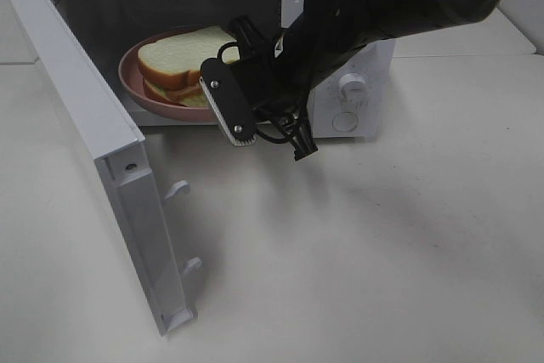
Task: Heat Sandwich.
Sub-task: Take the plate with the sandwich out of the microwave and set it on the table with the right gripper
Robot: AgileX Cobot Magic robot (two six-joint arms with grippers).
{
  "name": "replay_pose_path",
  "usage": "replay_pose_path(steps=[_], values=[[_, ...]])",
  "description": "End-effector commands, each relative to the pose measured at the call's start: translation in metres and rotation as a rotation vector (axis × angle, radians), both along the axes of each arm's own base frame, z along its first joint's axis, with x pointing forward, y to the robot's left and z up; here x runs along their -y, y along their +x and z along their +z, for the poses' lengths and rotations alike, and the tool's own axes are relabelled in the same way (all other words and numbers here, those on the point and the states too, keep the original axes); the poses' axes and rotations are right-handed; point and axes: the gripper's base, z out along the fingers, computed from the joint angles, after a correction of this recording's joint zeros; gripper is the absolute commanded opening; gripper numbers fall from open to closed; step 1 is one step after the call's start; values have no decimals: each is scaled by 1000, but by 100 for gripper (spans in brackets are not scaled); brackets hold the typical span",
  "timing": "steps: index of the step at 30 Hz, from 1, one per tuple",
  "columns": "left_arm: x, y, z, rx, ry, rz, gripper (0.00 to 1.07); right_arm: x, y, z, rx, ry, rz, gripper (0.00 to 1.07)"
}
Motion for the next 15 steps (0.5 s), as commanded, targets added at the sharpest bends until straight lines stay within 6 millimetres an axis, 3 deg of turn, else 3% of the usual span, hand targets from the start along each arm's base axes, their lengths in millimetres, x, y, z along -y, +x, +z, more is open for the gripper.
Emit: replay_pose_path(steps=[1, 15], values=[[0, -1, 1, 19, -1, -2, 98, 9, -5, 10, 25, 30, -24, 0], [0, -1, 1, 19, -1, -2, 98, 33, -39, 23, 58, 50, -24, 0]])
